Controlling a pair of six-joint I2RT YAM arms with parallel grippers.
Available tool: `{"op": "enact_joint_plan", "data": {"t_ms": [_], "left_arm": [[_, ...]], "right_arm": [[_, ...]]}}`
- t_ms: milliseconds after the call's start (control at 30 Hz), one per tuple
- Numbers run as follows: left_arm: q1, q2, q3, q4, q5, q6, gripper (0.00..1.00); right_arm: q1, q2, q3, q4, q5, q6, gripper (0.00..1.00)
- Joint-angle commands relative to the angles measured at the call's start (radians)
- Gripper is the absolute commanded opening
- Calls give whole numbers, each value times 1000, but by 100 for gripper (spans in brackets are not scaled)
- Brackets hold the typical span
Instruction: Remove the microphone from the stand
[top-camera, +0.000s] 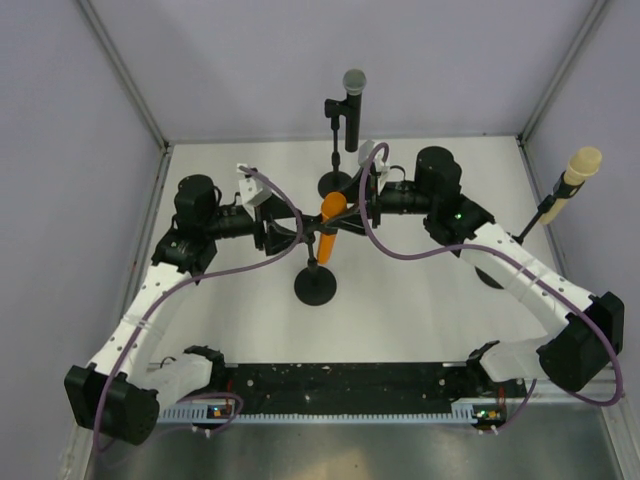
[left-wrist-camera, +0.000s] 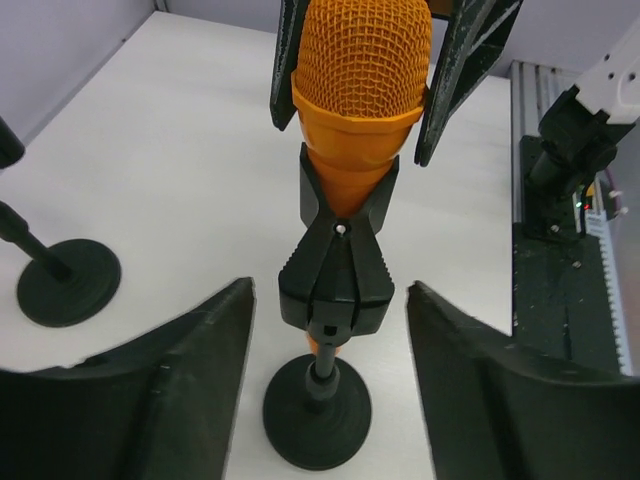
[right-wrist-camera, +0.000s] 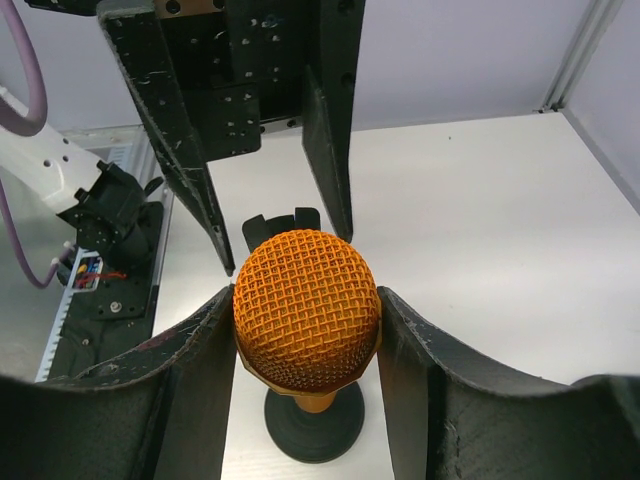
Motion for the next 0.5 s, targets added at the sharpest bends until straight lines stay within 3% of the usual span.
{"op": "enact_joint_plan", "data": {"t_ms": [0,67,133,467], "left_arm": [[18,-30,-3,67,35,-37,78],[18,-20,4,69,44,-45,91],[18,-7,15,69,52,-51,95],[15,24,33,69,75,-69,93]], "right_arm": [[11,-45,2,46,-10,-1,40],[13,-42,2,46,-10,2,40],[13,-42,4,46,-7,2,40],[19,-39,6,39,4,1,39]]}}
